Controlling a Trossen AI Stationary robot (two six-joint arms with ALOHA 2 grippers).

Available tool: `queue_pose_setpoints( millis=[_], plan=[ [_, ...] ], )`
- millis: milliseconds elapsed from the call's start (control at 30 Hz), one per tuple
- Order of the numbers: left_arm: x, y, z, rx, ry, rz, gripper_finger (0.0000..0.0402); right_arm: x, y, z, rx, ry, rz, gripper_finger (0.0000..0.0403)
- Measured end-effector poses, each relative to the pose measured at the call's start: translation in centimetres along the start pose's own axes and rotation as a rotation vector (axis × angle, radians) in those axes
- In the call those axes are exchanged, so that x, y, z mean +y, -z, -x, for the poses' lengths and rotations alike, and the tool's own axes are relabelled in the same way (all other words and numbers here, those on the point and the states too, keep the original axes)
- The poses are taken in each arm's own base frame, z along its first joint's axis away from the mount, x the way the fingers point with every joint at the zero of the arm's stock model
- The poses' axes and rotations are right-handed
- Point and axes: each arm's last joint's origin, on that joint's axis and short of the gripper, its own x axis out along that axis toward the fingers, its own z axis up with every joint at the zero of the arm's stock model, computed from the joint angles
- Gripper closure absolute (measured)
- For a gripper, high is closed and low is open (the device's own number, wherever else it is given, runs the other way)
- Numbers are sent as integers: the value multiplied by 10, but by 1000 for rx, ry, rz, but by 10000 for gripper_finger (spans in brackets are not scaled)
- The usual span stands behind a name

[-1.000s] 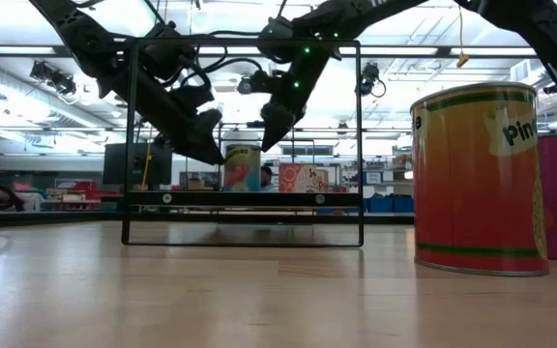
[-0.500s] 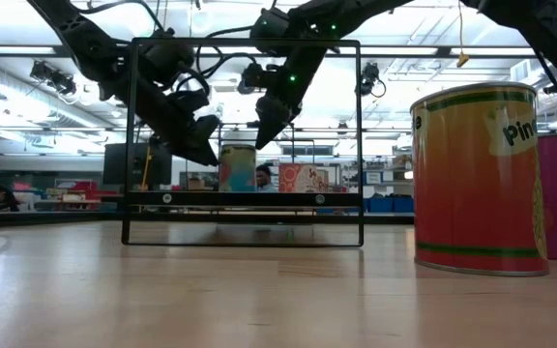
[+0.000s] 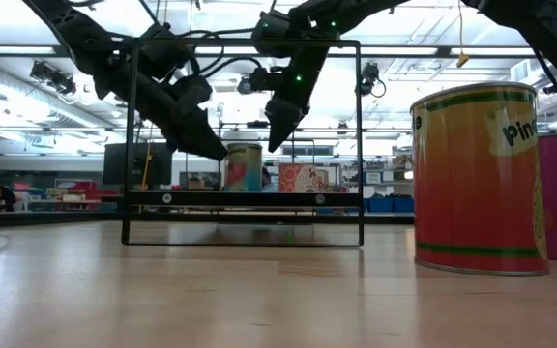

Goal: Pick and place cans onto a shelf
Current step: Put the blue can on the shelf

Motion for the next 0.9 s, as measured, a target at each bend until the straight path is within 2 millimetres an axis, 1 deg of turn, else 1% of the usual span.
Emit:
queue_pose_setpoints(
  millis=[100, 167, 300, 467, 567, 700, 833, 900],
  plan=[
    [-5, 3, -3, 18, -29, -5, 260, -3, 1, 4, 3, 11, 8, 30],
    [-8, 4, -3, 29, -48, 1, 260, -3, 2, 9, -4, -27, 23, 30],
    [-11, 4, -3, 21, -58, 31, 260, 0, 2, 9, -24, -115, 32, 30],
    [-9, 3, -3, 0, -181, 48, 260, 1, -3, 6, -66, -113, 39, 30],
    [-3, 1, -2, -31, -300, 54, 260, -1, -7, 6, -114, -95, 26, 30],
    [12, -5, -1, -105, -435, 84, 260, -5, -11, 6, -160, -76, 9, 30],
    [27, -7, 2, -121, -485, 117, 260, -9, -13, 6, -183, -45, -7, 30],
    [31, -6, 7, -102, -455, 127, 260, -11, -12, 10, -166, -13, -7, 30]
  ],
)
